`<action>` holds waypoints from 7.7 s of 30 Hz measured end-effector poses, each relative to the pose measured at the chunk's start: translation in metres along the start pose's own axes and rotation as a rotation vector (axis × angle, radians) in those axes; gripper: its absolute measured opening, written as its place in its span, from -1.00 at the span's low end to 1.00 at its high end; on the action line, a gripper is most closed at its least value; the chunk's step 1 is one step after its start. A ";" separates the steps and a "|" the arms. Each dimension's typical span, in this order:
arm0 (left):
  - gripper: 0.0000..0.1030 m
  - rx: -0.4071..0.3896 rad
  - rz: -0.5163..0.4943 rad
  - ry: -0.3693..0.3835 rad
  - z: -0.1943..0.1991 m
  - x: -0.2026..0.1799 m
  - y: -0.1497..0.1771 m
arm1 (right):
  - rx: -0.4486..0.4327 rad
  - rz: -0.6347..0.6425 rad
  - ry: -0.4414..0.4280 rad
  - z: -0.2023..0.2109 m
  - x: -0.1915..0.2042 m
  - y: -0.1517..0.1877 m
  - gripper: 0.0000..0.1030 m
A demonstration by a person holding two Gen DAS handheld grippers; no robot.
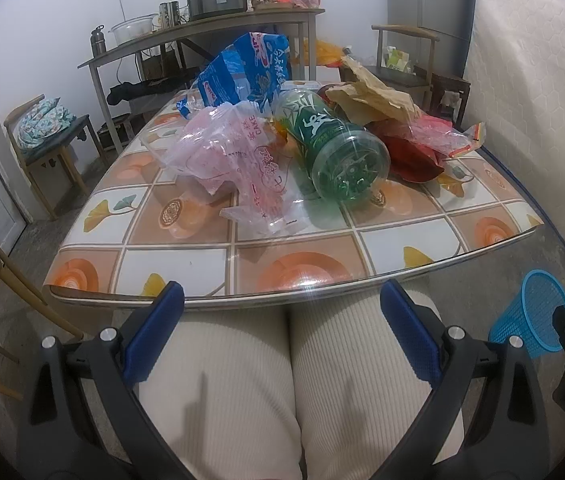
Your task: Collect trash
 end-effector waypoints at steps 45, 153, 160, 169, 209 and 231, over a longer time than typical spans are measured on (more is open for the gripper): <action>0.84 -0.174 -0.151 0.310 -0.053 0.081 -0.100 | -0.070 -0.074 -0.490 -0.065 0.115 -0.098 0.90; -0.98 0.068 0.123 0.435 -0.163 0.170 -0.244 | 0.328 0.192 -0.608 -0.104 0.202 -0.157 -0.28; -0.98 0.061 0.129 0.468 -0.161 0.166 -0.236 | 0.453 0.267 -0.573 -0.126 0.225 -0.163 0.04; -0.98 0.045 0.136 0.499 -0.163 0.171 -0.234 | 0.468 0.306 -0.529 -0.145 0.243 -0.168 0.00; -0.98 0.004 0.146 0.514 -0.138 0.171 -0.232 | 0.484 0.373 -0.534 -0.150 0.241 -0.160 0.07; -0.98 -0.150 -0.081 0.676 -0.018 0.045 -0.270 | 0.099 0.020 -0.731 -0.024 0.049 -0.183 0.07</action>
Point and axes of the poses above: each gripper's, at about its wrist camera, not at the fingertips, and z roughly against the way its jaws point, x to its left, y to its underside, the point moved 3 cm from there along -z, roughly the way its jaws point, and after that the axes turned 5 degrees about -z, right-handed, at the moved point
